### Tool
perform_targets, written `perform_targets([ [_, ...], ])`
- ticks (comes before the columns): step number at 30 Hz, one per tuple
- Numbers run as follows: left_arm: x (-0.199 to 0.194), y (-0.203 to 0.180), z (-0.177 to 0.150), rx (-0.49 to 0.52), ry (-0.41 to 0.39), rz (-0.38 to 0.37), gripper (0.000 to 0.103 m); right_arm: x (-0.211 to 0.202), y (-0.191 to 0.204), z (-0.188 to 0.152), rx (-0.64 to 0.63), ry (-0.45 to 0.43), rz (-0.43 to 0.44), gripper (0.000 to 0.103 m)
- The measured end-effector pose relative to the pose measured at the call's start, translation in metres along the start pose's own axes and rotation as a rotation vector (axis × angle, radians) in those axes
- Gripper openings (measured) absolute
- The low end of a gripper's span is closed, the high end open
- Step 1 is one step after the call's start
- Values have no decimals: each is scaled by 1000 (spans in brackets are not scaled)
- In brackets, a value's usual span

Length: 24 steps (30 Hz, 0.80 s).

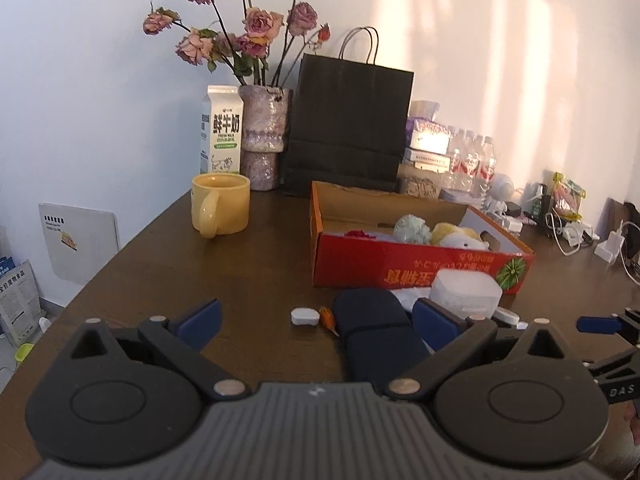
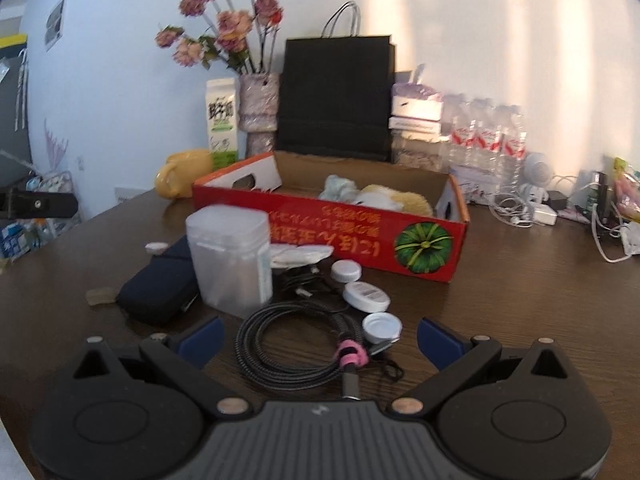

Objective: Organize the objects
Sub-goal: 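Move both tools out of the box back toward the table items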

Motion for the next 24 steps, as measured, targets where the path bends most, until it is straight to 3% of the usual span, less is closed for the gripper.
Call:
perform_targets([
  [8,9,10,-15,-1,57,1,103,42,18,10,-120,158,48,103],
  [13,13,18,-23,-8,88,5,103,66,17,14,-118,231,56,103],
  [18,19,23,-27,-7,113,4,103,77,12,18,-92,260,97,103],
  [24,23,25,-29,-12,126,2,103,77,11,17,-87,234,105,103],
])
Point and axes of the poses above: each gripper's, at about its wrist camera, not at the fingertips, and x roughly the way its jaws point, y to its left, z to its top, the point moved 4 cm from there along x, roughly the way its jaws point, and after that the axes turned 11 degrees about y, right-handed, at the moved point
